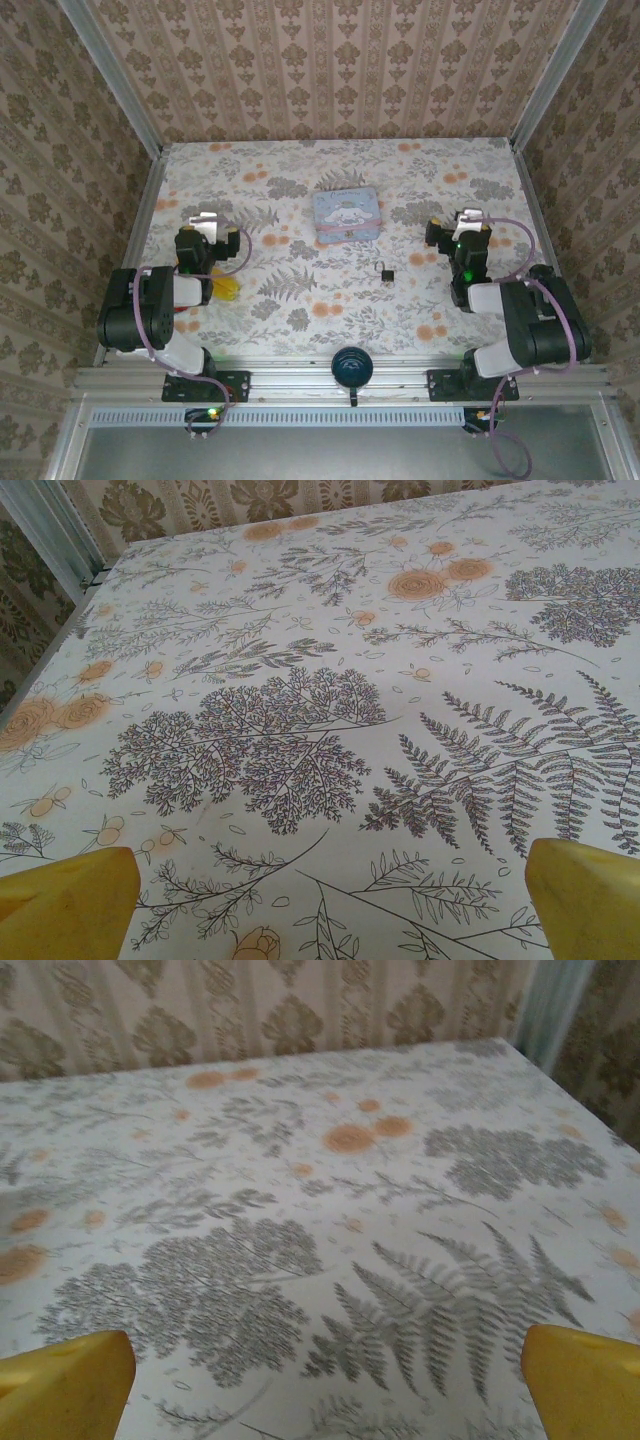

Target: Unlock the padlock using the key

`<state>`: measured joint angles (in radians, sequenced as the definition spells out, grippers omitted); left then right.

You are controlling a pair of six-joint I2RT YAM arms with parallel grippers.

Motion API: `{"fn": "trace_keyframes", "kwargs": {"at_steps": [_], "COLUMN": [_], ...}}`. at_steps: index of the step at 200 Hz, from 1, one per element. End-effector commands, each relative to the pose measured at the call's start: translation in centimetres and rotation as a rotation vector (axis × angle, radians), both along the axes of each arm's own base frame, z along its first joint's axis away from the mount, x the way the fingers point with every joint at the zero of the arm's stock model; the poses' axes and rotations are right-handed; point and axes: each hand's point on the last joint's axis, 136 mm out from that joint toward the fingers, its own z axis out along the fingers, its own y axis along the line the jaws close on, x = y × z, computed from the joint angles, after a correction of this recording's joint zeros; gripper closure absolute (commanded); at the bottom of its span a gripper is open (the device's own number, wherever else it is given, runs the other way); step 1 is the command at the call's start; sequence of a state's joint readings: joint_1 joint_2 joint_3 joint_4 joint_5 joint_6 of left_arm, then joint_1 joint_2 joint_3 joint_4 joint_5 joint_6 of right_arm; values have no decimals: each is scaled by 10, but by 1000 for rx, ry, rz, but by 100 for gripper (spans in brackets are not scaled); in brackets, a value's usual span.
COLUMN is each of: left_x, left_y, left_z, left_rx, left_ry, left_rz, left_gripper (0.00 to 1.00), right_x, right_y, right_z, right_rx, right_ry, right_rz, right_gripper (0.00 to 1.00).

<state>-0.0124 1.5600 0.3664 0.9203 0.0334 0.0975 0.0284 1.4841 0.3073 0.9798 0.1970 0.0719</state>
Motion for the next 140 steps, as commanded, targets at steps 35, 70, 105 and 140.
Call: {"fn": "trace_keyframes", "kwargs": {"at_steps": [35,70,105,140], "left_x": [7,7,7,7], "left_y": [-1,-1,-1,0], "left_z": [11,11,10,11], "left_rx": [-24,-23,-23,-22], "left_ry": [-29,-28,-28,-29], "left_rz": [-1,-1,-1,0], "left_gripper": [0,0,0,0], "right_x": [19,18,20,17], "right_y": [9,8,27,35], "right_z": [-8,-7,-8,-7], "right_rx": [11,9,21,25], "right_ry": [78,70,79,65], "right_rz": [72,68,199,263], "right_gripper": [0,0,0,0]}}
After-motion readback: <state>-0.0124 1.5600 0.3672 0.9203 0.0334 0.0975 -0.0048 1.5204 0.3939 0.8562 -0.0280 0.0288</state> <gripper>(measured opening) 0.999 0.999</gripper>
